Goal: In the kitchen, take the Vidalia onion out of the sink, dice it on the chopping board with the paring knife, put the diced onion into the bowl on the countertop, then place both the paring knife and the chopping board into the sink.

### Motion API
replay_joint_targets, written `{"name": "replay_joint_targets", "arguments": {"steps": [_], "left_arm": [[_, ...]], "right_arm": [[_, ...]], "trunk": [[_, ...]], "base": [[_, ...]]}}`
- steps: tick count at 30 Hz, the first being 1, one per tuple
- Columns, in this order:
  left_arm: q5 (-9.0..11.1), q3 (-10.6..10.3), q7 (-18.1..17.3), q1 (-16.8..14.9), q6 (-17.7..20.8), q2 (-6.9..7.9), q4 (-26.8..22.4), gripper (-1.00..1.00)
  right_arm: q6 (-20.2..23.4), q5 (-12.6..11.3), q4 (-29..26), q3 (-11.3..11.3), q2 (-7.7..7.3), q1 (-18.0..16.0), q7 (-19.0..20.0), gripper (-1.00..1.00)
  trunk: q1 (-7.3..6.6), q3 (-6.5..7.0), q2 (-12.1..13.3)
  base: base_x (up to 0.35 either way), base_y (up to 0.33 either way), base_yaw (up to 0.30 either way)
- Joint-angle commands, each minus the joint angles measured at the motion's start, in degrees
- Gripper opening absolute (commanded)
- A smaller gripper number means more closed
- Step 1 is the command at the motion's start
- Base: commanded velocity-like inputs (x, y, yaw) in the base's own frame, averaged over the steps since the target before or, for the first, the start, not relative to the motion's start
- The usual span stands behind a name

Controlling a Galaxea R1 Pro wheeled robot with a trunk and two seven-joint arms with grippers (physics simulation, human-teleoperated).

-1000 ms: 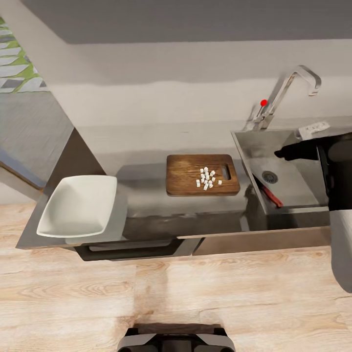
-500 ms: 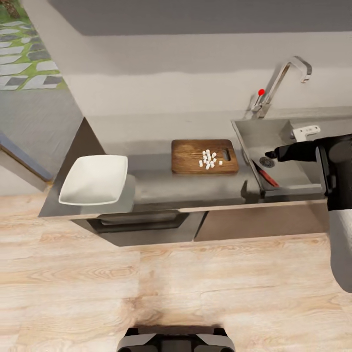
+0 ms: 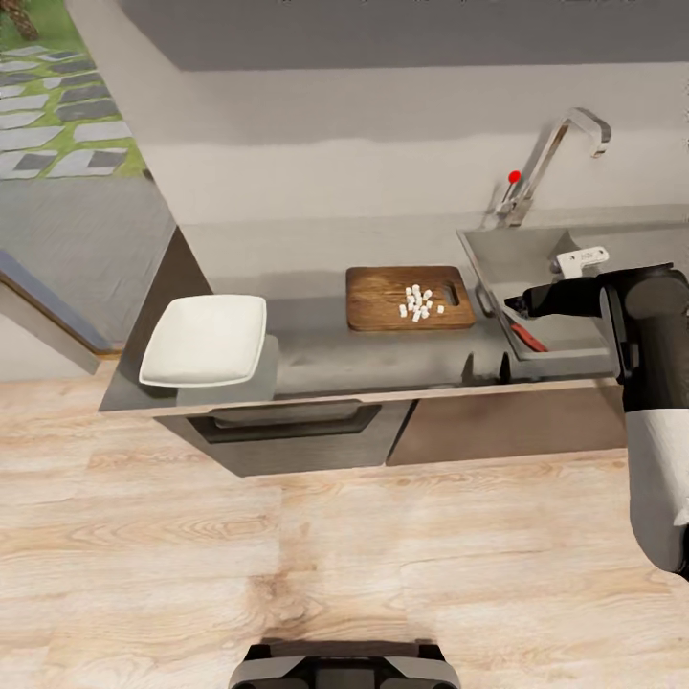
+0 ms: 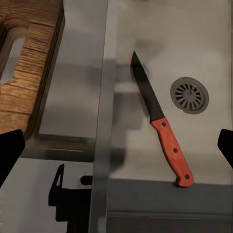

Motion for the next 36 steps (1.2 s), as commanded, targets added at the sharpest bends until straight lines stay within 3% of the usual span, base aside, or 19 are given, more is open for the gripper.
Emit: {"name": "replay_joint_targets", "arguments": {"steps": [1,4,6,8,10,14,15,21,26,36], "left_arm": [[0.3,-0.5,0.5,0.0,-0.1,0.08,-0.2,1.0],[0.3,-0.5,0.5,-0.1,-0.1,0.12,-0.3,1.0],[0.3,-0.5,0.5,-0.1,-0.1,0.15,-0.5,1.0],[0.3,-0.5,0.5,-0.8,-0.1,0.16,-0.5,1.0],[0.3,-0.5,0.5,-1.3,-0.1,0.16,-0.4,1.0],[0.2,-0.5,0.5,-1.6,-0.1,0.16,-0.5,1.0],[0.2,-0.5,0.5,-1.7,-0.1,0.16,-0.5,1.0],[0.2,-0.5,0.5,-1.8,-0.1,0.16,-1.0,1.0],[0.2,-0.5,0.5,-1.8,-0.1,0.16,-1.7,1.0],[0.2,-0.5,0.5,-1.8,-0.1,0.16,-2.0,1.0]], "right_arm": [[0.1,0.6,0.0,0.0,0.04,-0.1,0.5,1.0],[0.1,0.7,-0.2,0.0,0.75,-0.1,-0.1,1.0],[0.0,0.7,-0.6,-0.1,2.03,-0.1,-1.9,1.0],[-0.1,0.7,-0.7,-0.7,4.42,0.0,-5.1,1.0],[-0.2,0.7,-0.8,-2.8,7.14,0.0,-7.7,1.0],[-0.3,0.6,-0.8,-9.5,12.09,0.1,-10.0,1.0],[-0.5,0.6,-0.8,-10.2,12.65,0.6,-10.2,1.0],[-4.8,0.6,-0.8,-11.5,13.87,4.4,-10.4,1.0],[-7.1,0.6,-1.0,-11.5,15.85,7.1,-10.5,1.0],[-8.9,0.6,-1.0,-11.6,16.78,8.8,-10.4,1.0]], "trunk": [[0.04,0.02,-0.1],[0.04,0.28,-0.1],[0.04,0.46,-0.1],[0.04,0.64,-0.1],[0.04,0.82,-0.1],[0.04,1.18,-0.1],[0.04,1.27,-0.1],[0.04,1.81,-0.1],[0.04,2.26,-0.1],[0.04,3.16,-0.1]], "base": [[-0.001,0.001,-0.011],[0.0,0.0,-0.005],[0.0,0.0,-0.001],[0.0,0.0,0.0],[0.0,0.0,0.0],[0.0,0.0,0.0],[0.0,0.0,0.0],[0.0,0.0,0.0],[0.0,0.0,0.0],[0.0,0.0,0.0]]}}
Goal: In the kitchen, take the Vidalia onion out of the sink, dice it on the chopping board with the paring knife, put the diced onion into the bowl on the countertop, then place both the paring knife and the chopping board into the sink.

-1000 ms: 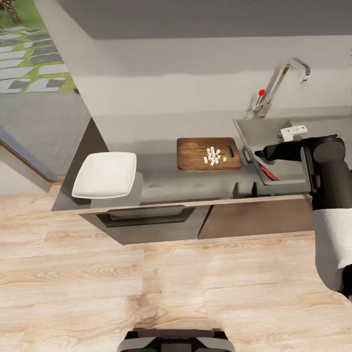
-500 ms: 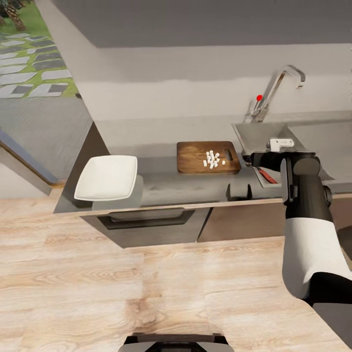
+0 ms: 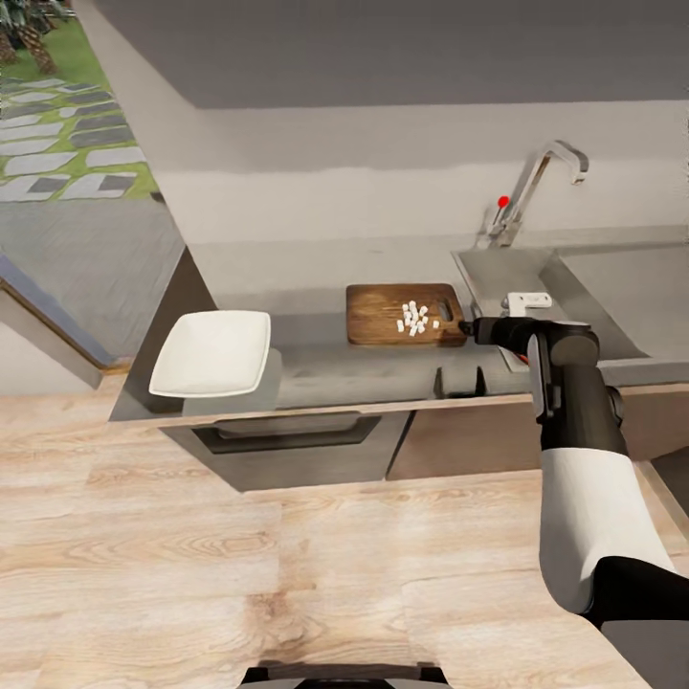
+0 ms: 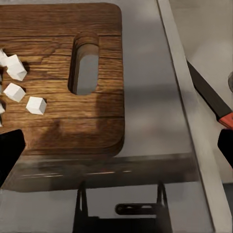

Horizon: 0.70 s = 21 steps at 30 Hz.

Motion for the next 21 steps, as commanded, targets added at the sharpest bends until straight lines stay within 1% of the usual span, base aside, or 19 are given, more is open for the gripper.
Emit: {"name": "replay_joint_targets", "arguments": {"steps": [1,5,9,13,14,18,21], "left_arm": [[0.3,-0.5,0.5,0.0,-0.1,0.08,-0.1,1.0],[0.3,-0.5,0.5,0.0,-0.1,0.08,-0.1,1.0],[0.3,-0.5,0.4,0.0,-0.1,0.08,-0.2,1.0],[0.3,-0.5,0.5,0.0,-0.1,0.08,-0.2,1.0],[0.3,-0.5,0.5,0.0,-0.1,0.08,-0.1,1.0],[0.3,-0.6,0.6,0.0,-0.1,0.15,-0.1,1.0],[0.3,-0.6,0.7,0.0,-0.1,0.17,-0.1,1.0]], "right_arm": [[-0.2,0.7,-0.1,-0.1,0.22,0.1,0.4,1.0],[-3.6,0.8,-0.1,-0.1,0.52,1.5,0.0,1.0],[-4.6,0.7,-0.4,-0.1,0.62,1.9,-1.0,1.0],[-5.7,0.7,-2.5,-0.1,0.95,2.0,-1.8,1.0],[-5.8,0.7,-2.7,-0.1,1.15,2.0,-2.1,1.0],[-6.0,0.7,-2.9,-0.1,2.93,2.0,-4.8,1.0],[-6.0,0.8,-2.8,-0.1,3.74,2.1,-5.7,1.0]], "trunk": [[0.04,0.02,-0.1],[0.04,0.38,-0.1],[0.04,0.74,-0.1],[0.04,1.1,-0.1],[0.04,1.19,-0.1],[0.04,1.55,-0.1],[0.04,1.82,-0.1]], "base": [[0.0,0.0,0.0],[0.0,0.0,0.0],[0.0,0.0,0.0],[0.0,0.0,0.0],[0.0,0.0,0.0],[0.0,0.0,0.0],[0.071,0.0,0.0]]}}
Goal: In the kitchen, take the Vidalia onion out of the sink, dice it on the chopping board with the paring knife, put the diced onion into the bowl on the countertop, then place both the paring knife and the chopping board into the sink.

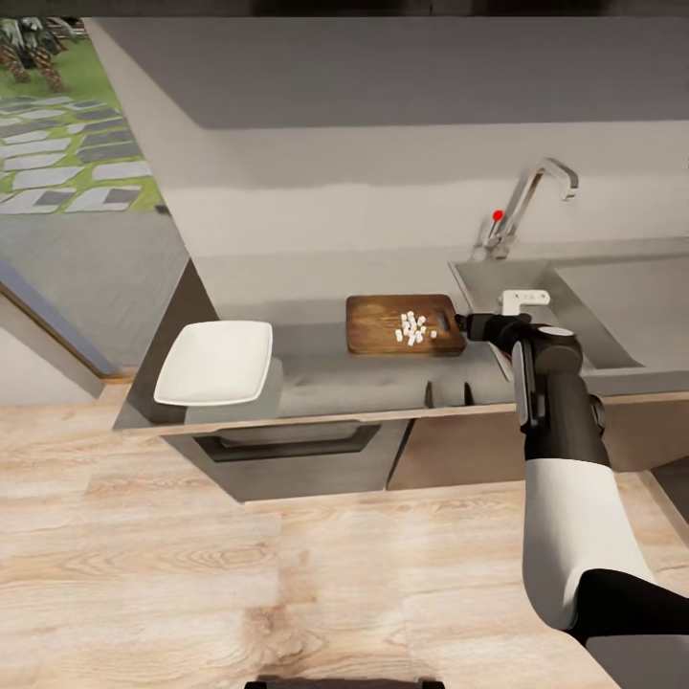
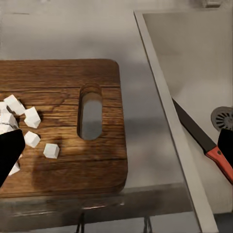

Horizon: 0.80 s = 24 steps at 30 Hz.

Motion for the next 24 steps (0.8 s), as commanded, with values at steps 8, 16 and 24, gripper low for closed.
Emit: {"name": "replay_joint_targets", "arguments": {"steps": [8,16,24], "left_arm": [[0.3,-0.5,0.6,0.0,-0.1,0.09,-0.1,1.0],[0.3,-0.5,0.6,0.0,0.0,0.02,-0.1,1.0],[0.3,-0.5,0.6,0.0,0.1,0.0,0.1,1.0]], "right_arm": [[0.2,0.4,0.9,-0.1,0.24,0.0,0.5,1.0],[0.1,0.5,3.4,-0.2,0.08,0.0,0.3,1.0],[0.1,0.6,4.4,-0.2,-0.28,0.0,0.0,1.0]], "trunk": [[0.05,0.58,-0.1],[0.05,0.64,-0.1],[0.05,0.64,-0.1]], "base": [[0.237,0.099,0.0],[0.134,0.064,0.0],[0.1,-0.107,0.0]]}}
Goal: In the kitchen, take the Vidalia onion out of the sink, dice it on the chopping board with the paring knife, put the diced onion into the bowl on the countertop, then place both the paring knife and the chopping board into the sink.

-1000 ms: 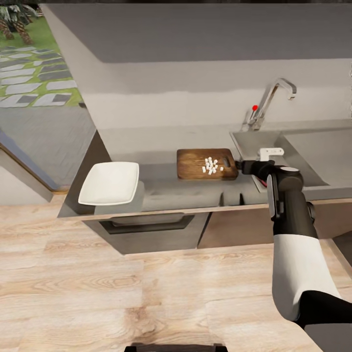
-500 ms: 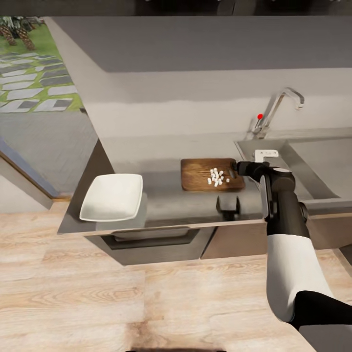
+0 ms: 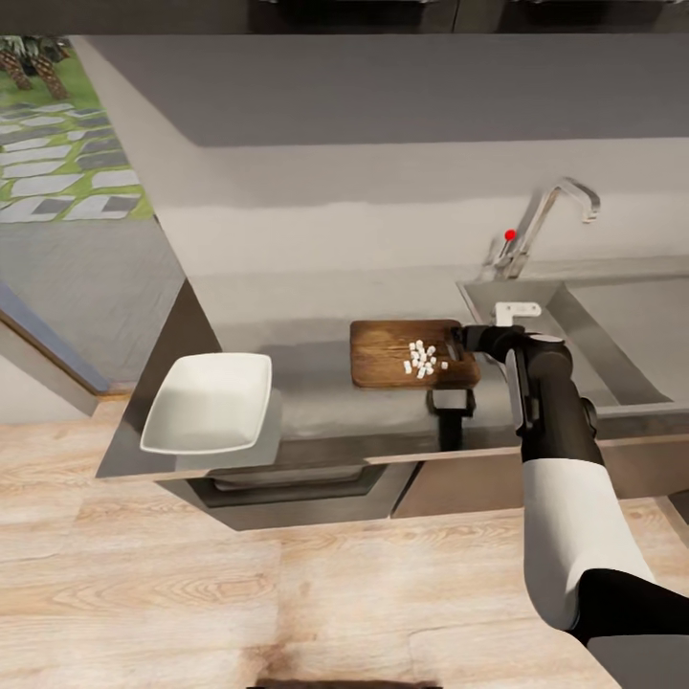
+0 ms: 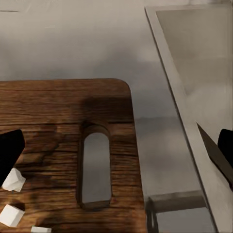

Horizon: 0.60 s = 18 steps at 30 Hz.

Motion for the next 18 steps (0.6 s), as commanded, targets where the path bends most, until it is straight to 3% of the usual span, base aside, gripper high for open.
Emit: {"name": "replay_joint_targets", "arguments": {"steps": [1,8,18], "left_arm": [[0.3,-0.5,0.5,0.0,-0.1,0.08,-0.1,1.0],[0.3,-0.5,0.5,0.0,-0.1,0.17,0.1,1.0],[0.4,-0.5,0.5,0.0,-0.1,0.17,0.2,1.0]], "right_arm": [[0.2,0.6,0.1,-0.2,0.1,0.0,0.5,1.0],[-0.5,0.9,1.1,-0.1,0.23,0.0,-2.0,1.0],[-0.7,0.9,2.9,-0.1,0.2,0.0,-2.4,1.0]], "trunk": [[0.04,-0.08,-0.1],[0.04,-0.08,-0.1],[0.04,-0.08,-0.1]], "base": [[0.035,-0.037,0.0],[0.008,-0.009,0.0],[0.0,0.0,0.0]]}}
